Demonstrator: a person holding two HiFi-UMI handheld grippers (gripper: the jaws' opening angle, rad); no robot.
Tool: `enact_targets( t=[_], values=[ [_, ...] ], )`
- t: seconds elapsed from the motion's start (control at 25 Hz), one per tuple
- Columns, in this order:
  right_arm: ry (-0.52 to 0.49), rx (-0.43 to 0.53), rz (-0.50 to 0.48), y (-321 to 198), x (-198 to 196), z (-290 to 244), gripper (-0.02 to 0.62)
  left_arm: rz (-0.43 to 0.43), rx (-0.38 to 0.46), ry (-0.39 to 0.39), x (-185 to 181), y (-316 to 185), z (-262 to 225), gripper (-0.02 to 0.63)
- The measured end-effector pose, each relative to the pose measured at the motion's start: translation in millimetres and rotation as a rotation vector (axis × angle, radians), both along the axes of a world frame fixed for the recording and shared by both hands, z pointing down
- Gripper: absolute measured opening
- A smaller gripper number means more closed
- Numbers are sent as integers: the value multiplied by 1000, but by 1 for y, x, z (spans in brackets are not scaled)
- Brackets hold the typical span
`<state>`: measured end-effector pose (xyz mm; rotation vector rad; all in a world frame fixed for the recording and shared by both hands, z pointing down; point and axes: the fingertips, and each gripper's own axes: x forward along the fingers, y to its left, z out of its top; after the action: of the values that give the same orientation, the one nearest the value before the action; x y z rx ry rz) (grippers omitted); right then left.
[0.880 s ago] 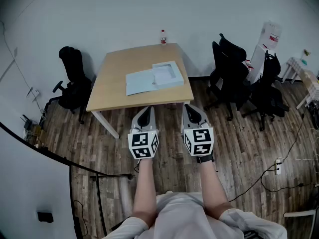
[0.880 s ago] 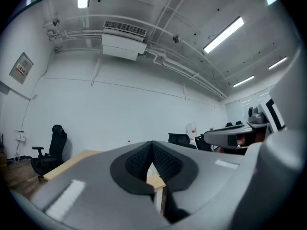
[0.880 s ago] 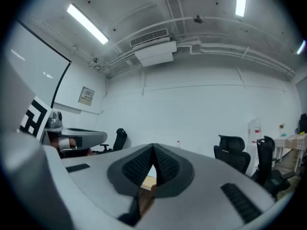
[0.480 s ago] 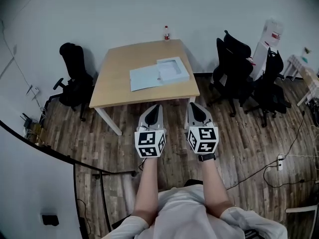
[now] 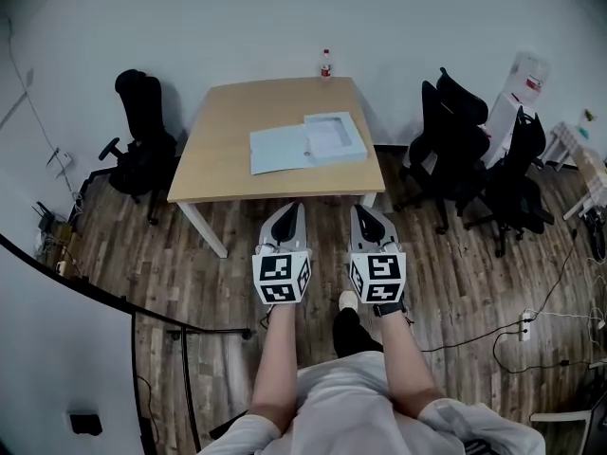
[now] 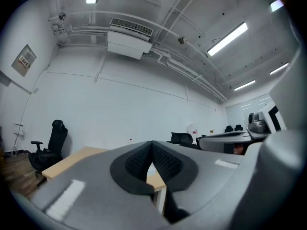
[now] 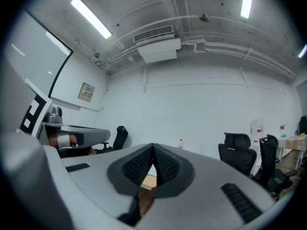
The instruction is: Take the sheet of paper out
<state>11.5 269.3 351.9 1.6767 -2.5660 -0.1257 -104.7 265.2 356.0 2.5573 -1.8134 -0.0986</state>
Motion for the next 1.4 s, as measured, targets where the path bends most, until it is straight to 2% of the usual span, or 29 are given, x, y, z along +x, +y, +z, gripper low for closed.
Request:
enact_targets(
  t=[0.32, 0.72, 0.92, 1.12, 1.24, 1.4],
  values=[
    [-43, -2, -86, -96, -20, -7, 12, -57, 0, -17, -11, -89, -3, 9],
    [-86, -10, -194, -235, -35, -25, 12, -110, 10, -48, -5, -212, -22, 9],
    [-67, 4, -236, -293, -40, -30, 12, -177, 8, -54, -23, -271, -28, 9],
    [-80, 10, -249, -349, -31, -32, 12, -218, 8, -63, -26, -320, -26, 9],
    [-56, 25, -258, -375, -30, -31, 12, -233, 13, -78, -25, -346, -27, 9],
    [-4, 3, -231, -398, -31, 0, 12, -246, -51, -113, -31, -360, 5, 9]
  ],
)
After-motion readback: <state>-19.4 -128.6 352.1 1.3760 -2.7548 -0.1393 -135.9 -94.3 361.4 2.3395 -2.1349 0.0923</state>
